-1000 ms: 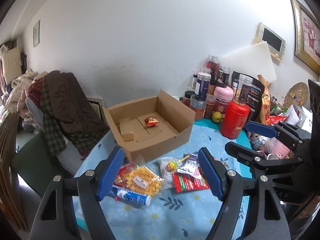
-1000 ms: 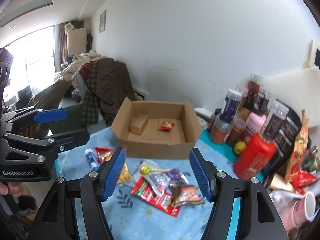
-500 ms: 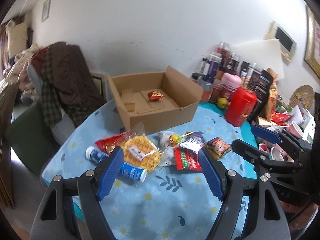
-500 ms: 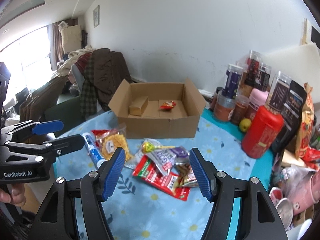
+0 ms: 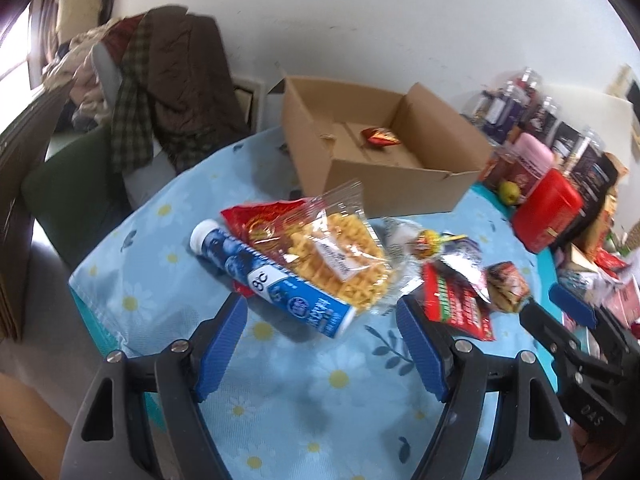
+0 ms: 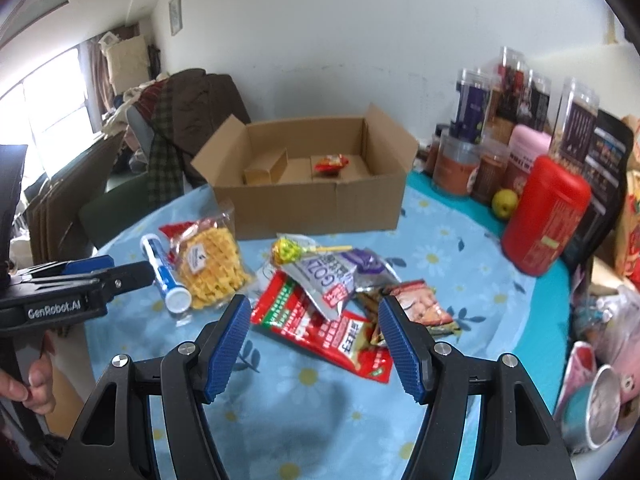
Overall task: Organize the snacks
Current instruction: 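Withdraw both tools from the cardboard box back toward the snacks, then grasp the blue tablet tube with the left gripper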
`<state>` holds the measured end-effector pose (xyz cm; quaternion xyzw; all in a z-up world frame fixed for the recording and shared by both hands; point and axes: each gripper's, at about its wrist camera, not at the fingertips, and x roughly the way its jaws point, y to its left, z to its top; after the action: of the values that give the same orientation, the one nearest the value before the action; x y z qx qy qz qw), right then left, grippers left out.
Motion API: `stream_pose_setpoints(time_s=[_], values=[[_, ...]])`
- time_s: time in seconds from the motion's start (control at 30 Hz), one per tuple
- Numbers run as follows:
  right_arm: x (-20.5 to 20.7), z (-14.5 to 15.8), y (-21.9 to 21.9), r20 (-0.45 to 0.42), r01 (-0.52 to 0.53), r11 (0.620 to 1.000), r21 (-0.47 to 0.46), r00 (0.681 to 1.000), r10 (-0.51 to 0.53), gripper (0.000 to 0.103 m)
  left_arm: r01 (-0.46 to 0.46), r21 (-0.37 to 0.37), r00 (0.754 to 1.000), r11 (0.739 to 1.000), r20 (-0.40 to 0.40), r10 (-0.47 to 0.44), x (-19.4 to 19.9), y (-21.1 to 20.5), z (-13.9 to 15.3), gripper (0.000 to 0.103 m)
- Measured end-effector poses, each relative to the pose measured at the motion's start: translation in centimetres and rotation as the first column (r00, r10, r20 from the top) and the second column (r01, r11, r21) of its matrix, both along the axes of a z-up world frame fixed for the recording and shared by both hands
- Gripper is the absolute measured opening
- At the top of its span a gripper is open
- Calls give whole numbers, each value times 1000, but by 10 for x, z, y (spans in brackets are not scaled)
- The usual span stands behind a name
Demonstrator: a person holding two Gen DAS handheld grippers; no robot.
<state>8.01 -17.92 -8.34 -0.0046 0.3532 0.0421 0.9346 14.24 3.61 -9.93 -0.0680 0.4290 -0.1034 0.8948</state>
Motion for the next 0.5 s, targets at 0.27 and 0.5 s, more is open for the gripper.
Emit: stream_pose_setpoints(time_s=[0.27, 0.5], values=[[18, -20, -2, -45, 14, 1000, -25, 999, -15, 67, -62, 24, 995, 998, -71, 64, 30, 6, -26, 77], [35, -29, -8, -74, 15, 1000, -16, 997, -16, 67, -82, 57, 989, 995, -116, 88, 50, 14, -45, 76]])
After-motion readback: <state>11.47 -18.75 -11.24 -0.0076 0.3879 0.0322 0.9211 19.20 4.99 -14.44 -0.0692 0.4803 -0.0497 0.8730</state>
